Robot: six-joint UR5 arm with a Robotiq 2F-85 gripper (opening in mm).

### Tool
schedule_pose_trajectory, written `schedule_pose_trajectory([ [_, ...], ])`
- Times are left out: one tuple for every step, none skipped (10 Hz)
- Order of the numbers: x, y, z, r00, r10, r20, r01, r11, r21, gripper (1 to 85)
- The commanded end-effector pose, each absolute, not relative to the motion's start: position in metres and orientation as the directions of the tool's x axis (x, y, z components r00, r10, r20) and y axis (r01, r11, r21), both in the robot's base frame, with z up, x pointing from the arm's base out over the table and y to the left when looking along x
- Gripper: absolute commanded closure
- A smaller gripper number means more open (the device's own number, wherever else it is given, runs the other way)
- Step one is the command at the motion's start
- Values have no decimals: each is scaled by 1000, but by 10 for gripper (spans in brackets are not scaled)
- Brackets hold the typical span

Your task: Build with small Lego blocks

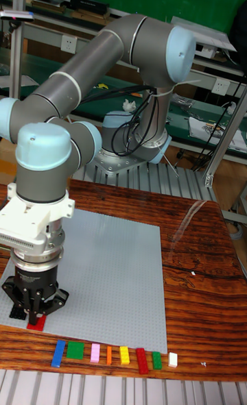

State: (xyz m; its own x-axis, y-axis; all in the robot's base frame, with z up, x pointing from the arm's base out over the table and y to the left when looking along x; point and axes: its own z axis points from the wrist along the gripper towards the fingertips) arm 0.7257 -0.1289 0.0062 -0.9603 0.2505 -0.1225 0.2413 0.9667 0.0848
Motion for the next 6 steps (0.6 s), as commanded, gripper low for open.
schedule_pose_trajectory([
  [727, -125, 13, -956, 272, -114, 264, 961, 77, 847],
  [731, -120, 10, -951, 283, -123, 275, 959, 73, 847],
  [732, -119, 9, -951, 284, -123, 277, 958, 75, 847],
  [731, -120, 10, -952, 281, -123, 274, 959, 73, 847],
  [730, -120, 10, -952, 279, -124, 273, 960, 68, 847],
  [729, -120, 10, -952, 278, -126, 273, 960, 61, 847],
])
